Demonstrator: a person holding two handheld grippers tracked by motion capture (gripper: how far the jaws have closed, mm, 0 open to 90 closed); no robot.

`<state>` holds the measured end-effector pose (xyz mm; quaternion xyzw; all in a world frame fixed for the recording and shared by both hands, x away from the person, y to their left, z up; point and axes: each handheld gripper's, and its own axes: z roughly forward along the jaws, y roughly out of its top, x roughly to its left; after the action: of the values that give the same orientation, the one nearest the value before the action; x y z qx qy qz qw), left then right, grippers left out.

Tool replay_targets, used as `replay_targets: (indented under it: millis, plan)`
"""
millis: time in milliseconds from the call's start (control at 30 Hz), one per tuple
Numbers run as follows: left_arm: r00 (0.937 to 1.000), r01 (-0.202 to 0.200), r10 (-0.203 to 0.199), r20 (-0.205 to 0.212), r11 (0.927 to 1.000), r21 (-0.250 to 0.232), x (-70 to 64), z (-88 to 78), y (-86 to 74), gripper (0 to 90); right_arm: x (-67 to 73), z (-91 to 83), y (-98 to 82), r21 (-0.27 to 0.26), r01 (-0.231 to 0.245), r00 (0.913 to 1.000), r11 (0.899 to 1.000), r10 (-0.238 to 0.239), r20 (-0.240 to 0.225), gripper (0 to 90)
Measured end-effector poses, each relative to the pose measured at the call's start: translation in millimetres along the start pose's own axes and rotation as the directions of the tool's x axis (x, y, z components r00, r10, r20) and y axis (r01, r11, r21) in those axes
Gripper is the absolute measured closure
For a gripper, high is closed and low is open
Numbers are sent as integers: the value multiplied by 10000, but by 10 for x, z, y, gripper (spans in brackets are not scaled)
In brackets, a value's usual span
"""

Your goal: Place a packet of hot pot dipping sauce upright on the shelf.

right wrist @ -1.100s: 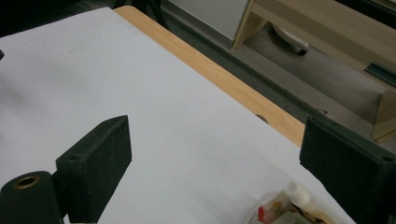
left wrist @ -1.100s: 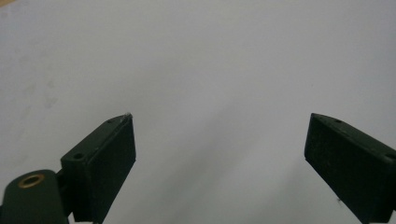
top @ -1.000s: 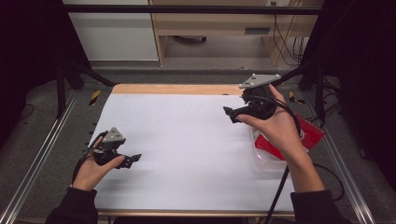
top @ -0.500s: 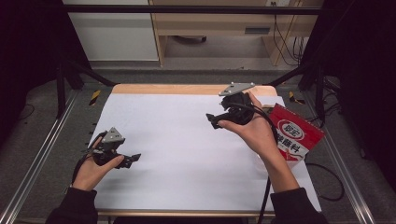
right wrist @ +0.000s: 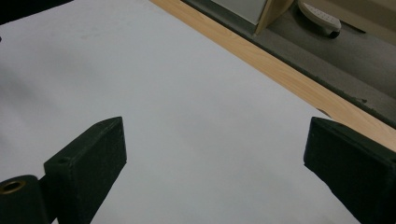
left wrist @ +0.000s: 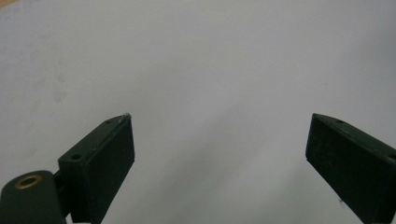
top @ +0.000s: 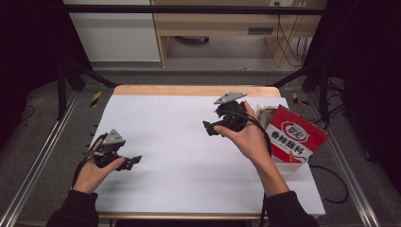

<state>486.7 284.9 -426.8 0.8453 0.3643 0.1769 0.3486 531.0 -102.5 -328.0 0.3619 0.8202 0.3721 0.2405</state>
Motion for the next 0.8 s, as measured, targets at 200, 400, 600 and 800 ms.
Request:
replay_targets:
  millis: [200,400,600,800]
  plan:
    - [10000,-38,38,-90,10000,47,4,6,-8,81,48,80,-119,113,-184,9998,9998,185,-61,65]
    - [9998,0,0,-176,10000,31,10,7,-13,81,108,173,-302,240,-429,9989,9988,433,-162,65]
    - [9998,15,-13,-215,10000,95,15,25,-30,80,137,314,-513,599,-644,9977,9961,655,-172,66]
    - [9997,54,-50,-235,9998,181,6,49,-42,72,172,455,-696,959,-716,9974,9928,719,-6,72]
